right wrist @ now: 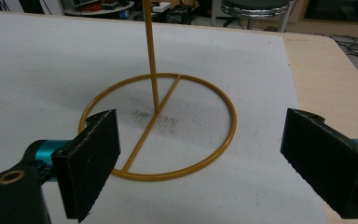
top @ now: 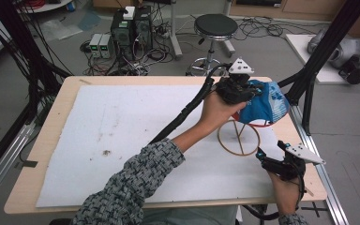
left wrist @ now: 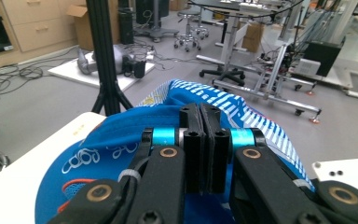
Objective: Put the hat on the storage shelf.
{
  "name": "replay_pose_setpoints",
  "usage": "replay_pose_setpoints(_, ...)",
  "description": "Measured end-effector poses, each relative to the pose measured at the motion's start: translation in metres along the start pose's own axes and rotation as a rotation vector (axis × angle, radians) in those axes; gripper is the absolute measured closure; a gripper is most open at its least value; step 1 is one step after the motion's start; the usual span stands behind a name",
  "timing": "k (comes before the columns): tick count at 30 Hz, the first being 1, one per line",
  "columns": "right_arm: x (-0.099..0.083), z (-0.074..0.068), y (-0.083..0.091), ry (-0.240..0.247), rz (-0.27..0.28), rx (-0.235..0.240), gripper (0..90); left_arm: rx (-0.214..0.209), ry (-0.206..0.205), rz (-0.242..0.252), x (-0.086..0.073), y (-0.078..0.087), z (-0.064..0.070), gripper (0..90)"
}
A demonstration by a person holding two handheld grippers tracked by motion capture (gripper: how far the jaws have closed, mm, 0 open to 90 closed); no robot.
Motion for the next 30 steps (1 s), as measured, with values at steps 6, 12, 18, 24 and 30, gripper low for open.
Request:
replay_pose_setpoints(6,0.000,0.000,0.000,0.004,-0.005,0.001,10.9,-0.037,0.005,0.028,0.003,0.003,0.003,87.8)
replay_pose_setpoints(12,0.000,0.000,0.000,0.005,-0.005,0.003,10.9,-0.043,0.006,0.051,0.006,0.008,0.003,88.0)
replay_pose_setpoints(18,0.000,0.000,-0.001,0.006,-0.004,0.006,10.9,-0.041,-0.001,0.035,0.007,0.005,0.004,88.1)
replay_pose_setpoints(24,0.000,0.000,-0.001,0.005,-0.006,0.007,10.9,-0.039,-0.007,0.017,0.004,0.004,0.005,88.1)
replay_pose_setpoints(30,0.000,0.000,-0.001,0.005,-0.006,0.007,10.9,-0.011,-0.032,-0.032,-0.009,-0.004,0.005,88.0)
Point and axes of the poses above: each handheld gripper's, and its own axes: y roughly backward along the jaws, x roughly out of its top, z roughly to its right, the point moved 1 cm from there along -y, roughly forward along the jaws, and after that the axes turned 7 degrees about -z, right-handed, at the moved point
